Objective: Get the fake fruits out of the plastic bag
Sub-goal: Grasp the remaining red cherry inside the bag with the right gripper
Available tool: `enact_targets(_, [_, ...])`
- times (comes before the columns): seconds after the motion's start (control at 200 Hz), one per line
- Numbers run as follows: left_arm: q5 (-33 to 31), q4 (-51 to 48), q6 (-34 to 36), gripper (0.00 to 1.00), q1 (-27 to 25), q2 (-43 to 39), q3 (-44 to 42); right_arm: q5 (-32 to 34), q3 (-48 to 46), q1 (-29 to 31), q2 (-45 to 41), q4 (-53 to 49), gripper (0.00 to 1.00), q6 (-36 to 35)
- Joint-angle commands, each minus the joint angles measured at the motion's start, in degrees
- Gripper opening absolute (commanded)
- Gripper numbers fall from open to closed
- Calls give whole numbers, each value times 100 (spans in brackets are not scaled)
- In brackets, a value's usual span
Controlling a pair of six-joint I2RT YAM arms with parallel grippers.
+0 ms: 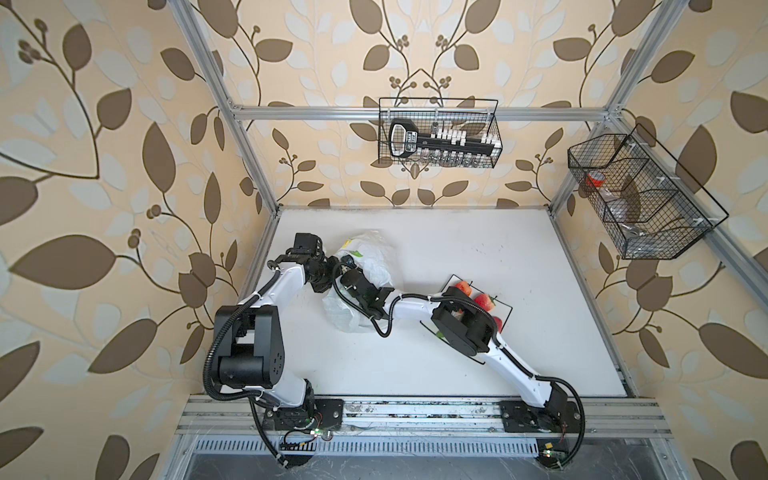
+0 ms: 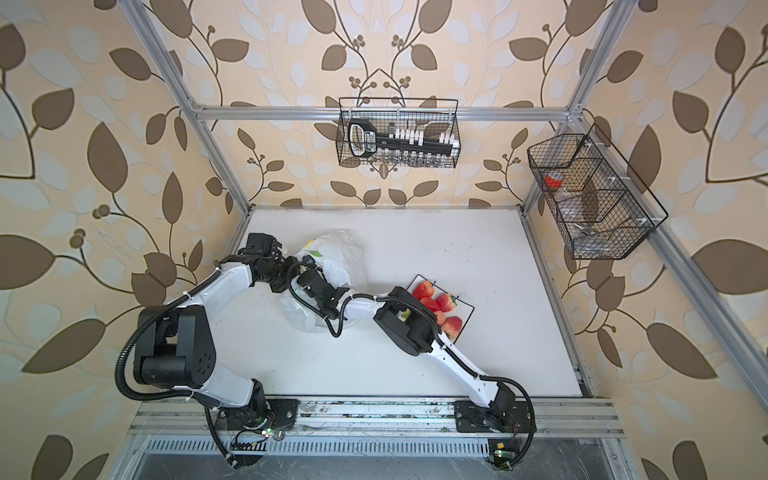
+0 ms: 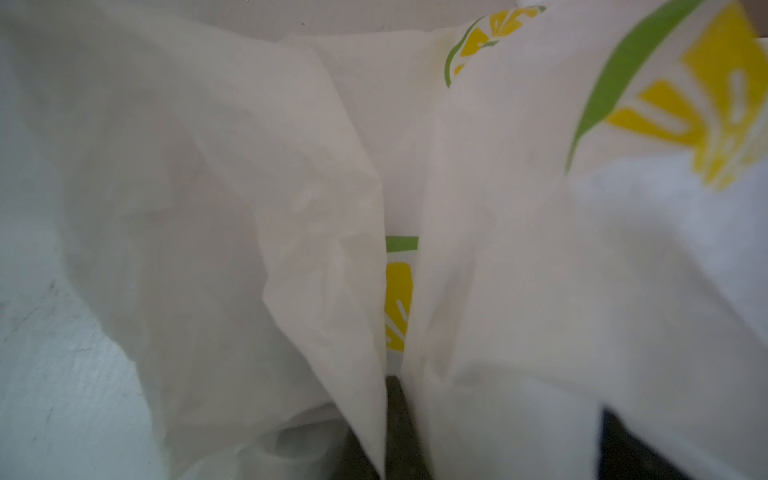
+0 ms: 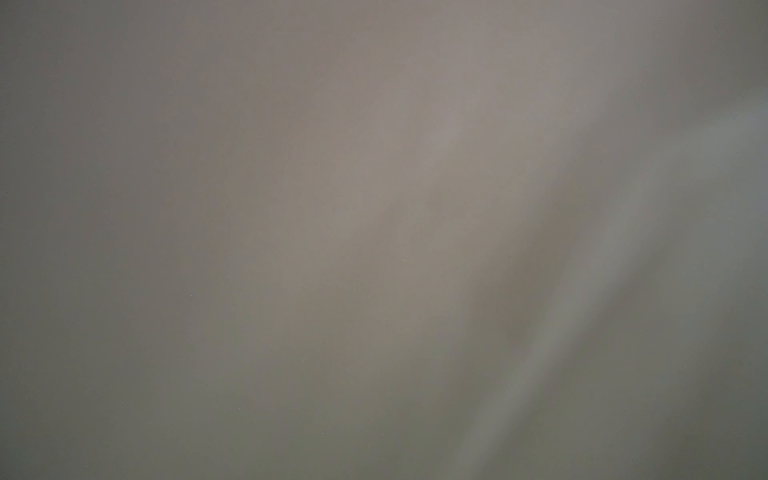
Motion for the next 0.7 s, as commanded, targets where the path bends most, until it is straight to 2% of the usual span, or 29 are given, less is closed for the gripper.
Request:
enact_targets(0.0, [323,-508,141,0,-76,-145,45,232,123,-99,147,-87,58,-41])
enact_targets(0.165, [231,-521,141,0,-69,-163,76,235,-183,-133,-94,58,46,-56])
enact_targets(0.32, [104,-518,121,0,-59,-172,166,228,-686,-130,-530,277,40,-83])
enact_targets(0.695, [-61,-374,0,0,2,-76,304,-34,-2521,-121,-2029,893,38,33])
